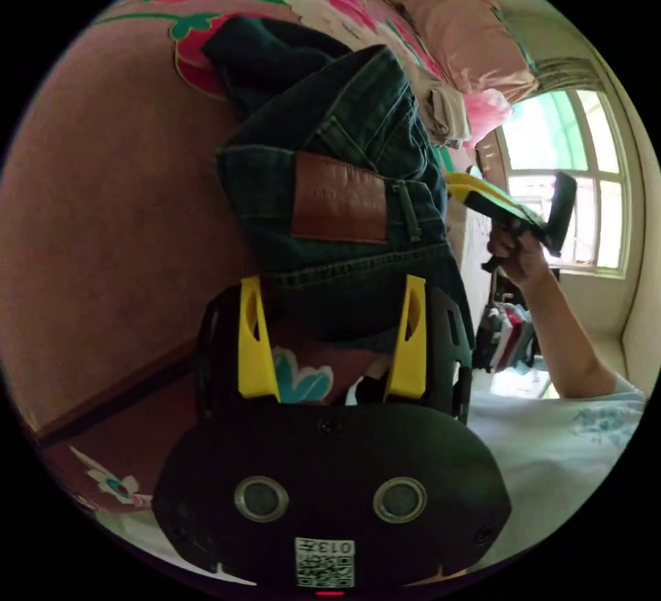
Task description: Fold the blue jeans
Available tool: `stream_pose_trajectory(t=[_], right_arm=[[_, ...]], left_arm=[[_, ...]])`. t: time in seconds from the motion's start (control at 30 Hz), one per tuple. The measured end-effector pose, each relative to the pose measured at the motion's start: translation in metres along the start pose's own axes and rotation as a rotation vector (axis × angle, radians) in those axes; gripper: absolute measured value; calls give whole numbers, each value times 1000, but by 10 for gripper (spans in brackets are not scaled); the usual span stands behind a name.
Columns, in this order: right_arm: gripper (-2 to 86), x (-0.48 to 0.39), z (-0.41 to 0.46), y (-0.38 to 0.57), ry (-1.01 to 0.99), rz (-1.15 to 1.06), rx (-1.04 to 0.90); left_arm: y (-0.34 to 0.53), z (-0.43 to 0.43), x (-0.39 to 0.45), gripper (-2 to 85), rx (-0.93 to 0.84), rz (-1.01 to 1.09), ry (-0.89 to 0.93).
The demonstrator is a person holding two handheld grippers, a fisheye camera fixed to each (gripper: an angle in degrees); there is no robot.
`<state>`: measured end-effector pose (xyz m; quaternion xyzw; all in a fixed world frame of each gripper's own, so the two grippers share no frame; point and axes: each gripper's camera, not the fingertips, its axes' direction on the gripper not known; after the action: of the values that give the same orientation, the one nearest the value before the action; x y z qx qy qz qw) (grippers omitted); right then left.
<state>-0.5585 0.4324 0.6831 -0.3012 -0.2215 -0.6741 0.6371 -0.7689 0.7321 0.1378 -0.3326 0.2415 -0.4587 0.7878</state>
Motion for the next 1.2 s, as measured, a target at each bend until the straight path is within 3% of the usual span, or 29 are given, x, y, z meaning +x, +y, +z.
stream_pose_trajectory(t=[0.1, 0.17, 0.3, 0.47, 0.63, 0.8, 1.0, 1.2], right_arm=[[49, -22, 24, -1, -70, -32, -124], [36, -53, 9, 3, 19, -127, -65], [25, -116, -75, 25, 122, -205, 278], [20, -163, -202, 79, 162, -151, 734], [19, -224, -325, 172, 303, -173, 1166], [19, -293, -462, 301, 574, -110, 1447], [17, -399, -545, 466, 974, -85, 1630], [17, -507, -623, 585, 1398, 35, 1671]], left_arm=[[7, -9, 9, 161, -4, 7, -44], [21, -39, 15, 101, 68, 53, 12], [44, -121, 40, 71, 300, 213, 122], [80, -277, 154, 67, 660, 733, 50], [130, -369, 283, 63, 867, 1179, 112], [177, -396, 419, 61, 907, 1514, 227], [243, -389, 560, 58, 875, 1800, 558], [304, -361, 701, 52, 760, 1979, 849]])
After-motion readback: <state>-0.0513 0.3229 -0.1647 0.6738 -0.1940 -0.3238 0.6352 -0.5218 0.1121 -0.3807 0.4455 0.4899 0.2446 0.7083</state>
